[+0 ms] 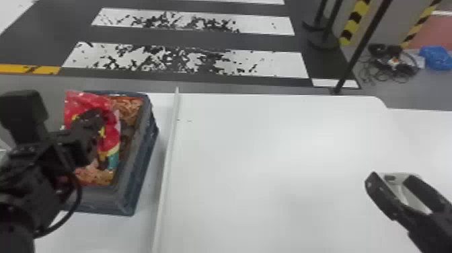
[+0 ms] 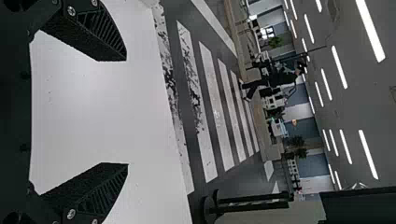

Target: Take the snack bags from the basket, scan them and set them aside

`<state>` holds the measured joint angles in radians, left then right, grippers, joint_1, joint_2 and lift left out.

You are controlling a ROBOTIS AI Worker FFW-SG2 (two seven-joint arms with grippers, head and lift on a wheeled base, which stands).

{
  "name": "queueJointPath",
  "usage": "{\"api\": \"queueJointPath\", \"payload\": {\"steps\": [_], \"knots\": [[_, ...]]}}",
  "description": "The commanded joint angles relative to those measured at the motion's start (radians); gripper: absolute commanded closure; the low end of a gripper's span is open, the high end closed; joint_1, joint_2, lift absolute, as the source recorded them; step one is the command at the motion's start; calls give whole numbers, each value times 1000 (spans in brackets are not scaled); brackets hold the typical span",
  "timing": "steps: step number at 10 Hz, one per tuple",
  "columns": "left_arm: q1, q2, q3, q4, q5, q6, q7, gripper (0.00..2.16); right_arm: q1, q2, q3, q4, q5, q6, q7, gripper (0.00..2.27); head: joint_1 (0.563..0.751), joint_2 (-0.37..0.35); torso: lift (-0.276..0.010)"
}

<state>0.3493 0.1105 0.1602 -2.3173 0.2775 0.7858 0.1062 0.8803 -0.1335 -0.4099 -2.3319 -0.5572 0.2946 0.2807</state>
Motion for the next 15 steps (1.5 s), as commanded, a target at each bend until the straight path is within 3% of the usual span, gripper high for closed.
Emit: {"api": "queueJointPath", "payload": {"steps": [1, 3, 5, 7, 9, 12, 15], "knots": [[28, 0, 5, -76, -31, -1, 7, 2152, 0, -3, -4, -1, -13, -10, 0, 124, 695, -48, -75], [39, 6, 13, -146, -58, -1, 46, 2152, 2, -5, -3, -1, -21, -56, 0, 124, 695, -39, -75], [39, 18, 7, -160, -103, -84, 104, 2152, 3, -5, -1, 8, -23, -120, 5, 124, 695, -21, -75], [42, 28, -24, -160, -146, -167, 127, 2155, 3, -5, -4, 20, -27, -136, 20, 124, 695, -3, -75], [53, 23, -70, -209, -155, -164, 125, 2152, 3, -3, -4, 22, -27, -145, 22, 124, 695, -17, -75], [80, 18, -140, -370, -167, -112, 135, 2155, 5, -8, -4, 25, -33, -170, 26, 124, 695, -78, -75], [88, 14, -277, -441, -167, -47, 119, 2155, 0, -24, -4, 39, -41, -182, 26, 124, 695, -161, -75]]}}
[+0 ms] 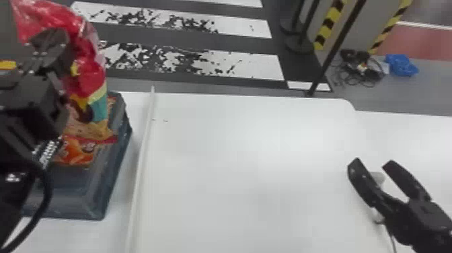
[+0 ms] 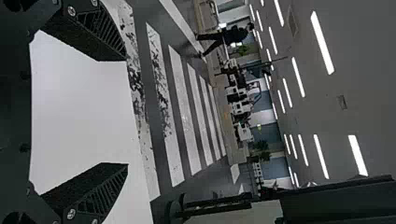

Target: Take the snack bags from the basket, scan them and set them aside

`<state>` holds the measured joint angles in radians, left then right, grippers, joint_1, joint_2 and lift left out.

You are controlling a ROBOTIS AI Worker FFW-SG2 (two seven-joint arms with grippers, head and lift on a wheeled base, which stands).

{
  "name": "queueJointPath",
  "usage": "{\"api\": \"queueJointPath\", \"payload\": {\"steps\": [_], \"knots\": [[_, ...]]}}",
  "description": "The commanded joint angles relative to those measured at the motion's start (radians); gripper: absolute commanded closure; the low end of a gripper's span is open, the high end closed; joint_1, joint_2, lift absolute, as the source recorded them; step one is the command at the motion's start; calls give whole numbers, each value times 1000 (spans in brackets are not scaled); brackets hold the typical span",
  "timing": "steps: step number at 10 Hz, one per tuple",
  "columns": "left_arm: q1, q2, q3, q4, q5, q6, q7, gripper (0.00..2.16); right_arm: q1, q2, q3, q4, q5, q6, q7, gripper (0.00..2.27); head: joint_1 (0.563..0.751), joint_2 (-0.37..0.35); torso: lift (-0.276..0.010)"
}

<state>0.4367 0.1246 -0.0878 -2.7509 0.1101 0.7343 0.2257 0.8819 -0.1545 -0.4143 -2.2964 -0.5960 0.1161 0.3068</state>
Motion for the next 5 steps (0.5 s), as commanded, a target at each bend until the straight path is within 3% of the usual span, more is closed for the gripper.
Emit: {"api": "queueJointPath", "payload": {"steps": [1, 2, 5], "knots": [[-13, -2, -95, -6, -6, 8, -9, 2152, -1, -5, -3, 11, -8, -6, 0, 124, 695, -182, -75], [-38, -10, -158, 7, -6, 20, -23, 2152, -1, -5, -8, 17, -10, -9, 2, 124, 695, -226, -75], [-115, -36, -320, 200, -9, 14, -43, 2152, -8, 1, -8, 28, -7, -12, 3, 124, 695, -350, -75]]}}
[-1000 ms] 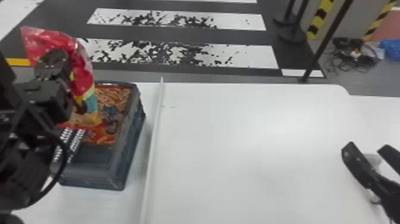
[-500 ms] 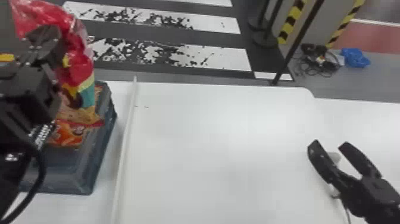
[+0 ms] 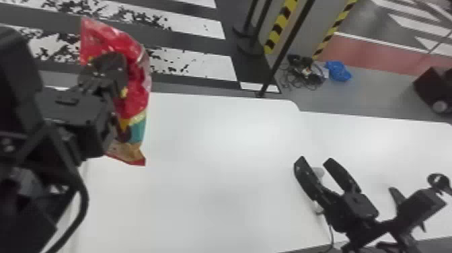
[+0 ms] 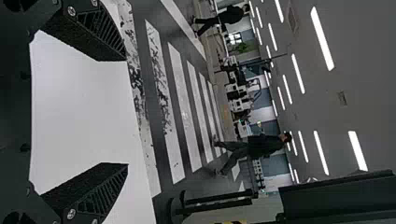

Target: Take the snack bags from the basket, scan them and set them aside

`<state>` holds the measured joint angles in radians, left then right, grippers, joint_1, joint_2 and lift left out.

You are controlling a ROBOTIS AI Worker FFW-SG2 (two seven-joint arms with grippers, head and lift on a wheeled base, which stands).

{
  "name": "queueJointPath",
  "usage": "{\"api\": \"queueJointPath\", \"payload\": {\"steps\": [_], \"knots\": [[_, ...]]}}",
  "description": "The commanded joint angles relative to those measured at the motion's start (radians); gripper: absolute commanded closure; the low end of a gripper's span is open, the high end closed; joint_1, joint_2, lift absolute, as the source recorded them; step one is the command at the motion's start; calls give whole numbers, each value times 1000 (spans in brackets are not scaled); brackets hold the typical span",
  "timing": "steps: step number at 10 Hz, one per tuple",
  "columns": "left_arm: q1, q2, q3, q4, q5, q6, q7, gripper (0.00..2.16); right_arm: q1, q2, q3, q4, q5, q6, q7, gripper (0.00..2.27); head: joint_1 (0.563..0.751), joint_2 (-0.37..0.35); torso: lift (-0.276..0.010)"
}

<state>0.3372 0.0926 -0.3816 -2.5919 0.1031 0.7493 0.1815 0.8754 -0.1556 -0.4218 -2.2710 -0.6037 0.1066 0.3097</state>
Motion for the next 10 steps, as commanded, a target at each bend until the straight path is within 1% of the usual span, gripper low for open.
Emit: {"api": "queueJointPath", "payload": {"steps": [1, 2, 3, 4, 5, 6, 7, 8, 10], "knots": [[-37, -5, -54, 116, 6, -17, 0, 2152, -4, 5, 0, 7, 4, 0, 0, 124, 695, -350, -75], [-60, -11, -71, 187, 32, -26, -19, 2152, -9, 7, 0, 13, 8, 0, 0, 124, 695, -350, -75], [-86, -25, -74, 262, 75, -47, -48, 2152, -13, 7, 0, 16, 8, 0, 0, 124, 695, -350, -75], [-110, -45, -77, 334, 113, -47, -82, 2152, -16, 7, 0, 16, 13, -3, 0, 124, 695, -350, -75], [-144, -70, -85, 426, 155, -47, -114, 2152, -21, 7, -2, 19, 15, -3, 0, 124, 695, -350, -75], [-182, -86, -111, 510, 162, -50, -125, 2152, -26, 7, -2, 25, 15, -6, -1, 124, 695, -350, -75], [-211, -95, -132, 595, 168, -72, -143, 2152, -32, 5, -2, 38, 19, -9, -1, 124, 695, -350, -75], [-234, -95, -146, 671, 185, -81, -166, 2152, -39, 2, -2, 51, 21, -18, -1, 124, 695, -350, -75], [-291, -95, -178, 817, 222, -115, -194, 2152, -53, -2, -5, 70, 21, -27, -3, 124, 695, -350, -75]]}}
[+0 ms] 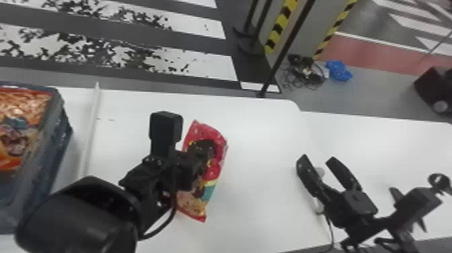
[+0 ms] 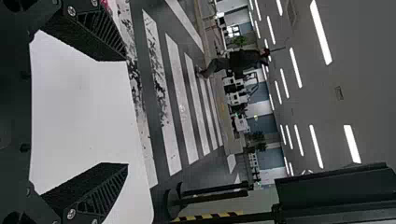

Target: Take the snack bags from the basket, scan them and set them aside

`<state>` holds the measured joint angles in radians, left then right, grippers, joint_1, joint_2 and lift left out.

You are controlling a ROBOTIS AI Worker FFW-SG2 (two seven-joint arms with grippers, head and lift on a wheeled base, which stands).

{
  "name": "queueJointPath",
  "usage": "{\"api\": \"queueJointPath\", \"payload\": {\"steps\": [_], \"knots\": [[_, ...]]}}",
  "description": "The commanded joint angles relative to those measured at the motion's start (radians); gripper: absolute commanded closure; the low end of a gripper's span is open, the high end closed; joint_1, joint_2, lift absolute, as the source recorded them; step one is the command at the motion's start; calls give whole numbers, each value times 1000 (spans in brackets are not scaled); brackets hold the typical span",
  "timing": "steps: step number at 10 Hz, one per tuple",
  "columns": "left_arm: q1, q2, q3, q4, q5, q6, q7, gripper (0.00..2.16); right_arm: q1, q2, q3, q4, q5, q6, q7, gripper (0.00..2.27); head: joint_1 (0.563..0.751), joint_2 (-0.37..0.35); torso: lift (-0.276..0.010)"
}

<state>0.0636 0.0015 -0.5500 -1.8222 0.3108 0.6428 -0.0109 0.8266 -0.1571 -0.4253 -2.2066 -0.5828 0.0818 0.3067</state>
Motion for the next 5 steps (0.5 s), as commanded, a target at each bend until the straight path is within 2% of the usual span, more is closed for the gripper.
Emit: {"api": "queueJointPath", "payload": {"steps": [1, 3, 5], "knots": [[-41, -4, -27, 101, 25, -30, -24, 2152, -7, -6, -1, 8, 0, -3, -1, 124, 695, -350, -75], [-61, -4, -61, 153, 45, -33, -66, 2152, -17, -9, 0, 13, 0, -3, -3, 124, 695, -350, -75], [-64, -4, -84, 156, 88, -30, -100, 2152, -24, -7, 0, 10, 1, -3, -8, 124, 695, -350, -75]]}}
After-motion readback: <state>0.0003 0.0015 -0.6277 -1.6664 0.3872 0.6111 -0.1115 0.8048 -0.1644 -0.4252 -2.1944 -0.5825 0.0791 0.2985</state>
